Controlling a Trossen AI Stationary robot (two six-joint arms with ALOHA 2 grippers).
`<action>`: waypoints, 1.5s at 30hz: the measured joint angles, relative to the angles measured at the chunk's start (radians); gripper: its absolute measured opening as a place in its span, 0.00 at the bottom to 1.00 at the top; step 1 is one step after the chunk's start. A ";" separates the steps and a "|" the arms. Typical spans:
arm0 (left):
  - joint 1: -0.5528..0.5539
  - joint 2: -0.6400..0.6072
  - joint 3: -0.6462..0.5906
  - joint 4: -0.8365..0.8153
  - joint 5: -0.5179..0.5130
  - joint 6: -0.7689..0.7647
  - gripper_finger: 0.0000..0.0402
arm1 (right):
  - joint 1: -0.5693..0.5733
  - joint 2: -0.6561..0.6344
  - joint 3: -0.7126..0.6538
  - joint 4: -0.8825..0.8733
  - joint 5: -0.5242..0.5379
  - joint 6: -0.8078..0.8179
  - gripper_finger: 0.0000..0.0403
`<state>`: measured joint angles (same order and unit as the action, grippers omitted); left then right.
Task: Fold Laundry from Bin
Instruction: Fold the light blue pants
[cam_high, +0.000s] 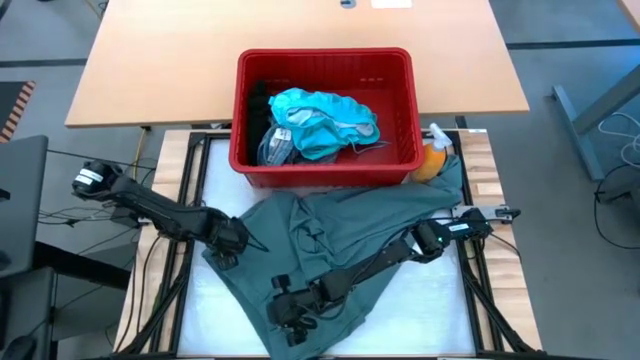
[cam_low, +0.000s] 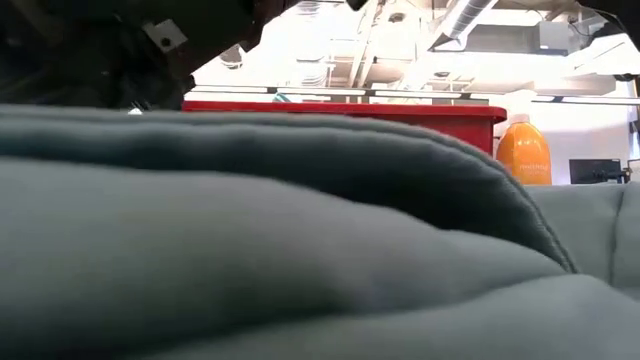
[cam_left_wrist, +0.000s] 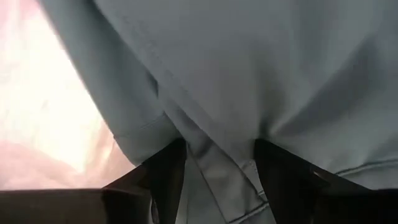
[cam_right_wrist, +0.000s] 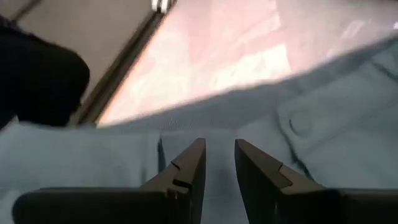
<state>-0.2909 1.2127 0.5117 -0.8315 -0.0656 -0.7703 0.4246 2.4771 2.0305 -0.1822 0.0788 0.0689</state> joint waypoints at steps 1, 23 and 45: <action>-0.003 0.003 0.002 -0.014 -0.034 -0.019 0.47 | -0.001 0.000 -0.008 0.026 0.000 0.002 0.28; -0.233 0.055 0.154 0.367 -0.114 0.231 0.47 | 0.056 -0.152 -0.071 -0.230 0.162 -0.043 0.28; -0.449 0.176 0.248 0.256 -0.071 0.158 0.47 | 0.037 -0.445 -0.465 -0.140 0.330 0.118 0.28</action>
<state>-0.7395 1.3889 0.7599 -0.5760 -0.1362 -0.6123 0.4614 2.0323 1.5655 -0.3223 0.4085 0.1864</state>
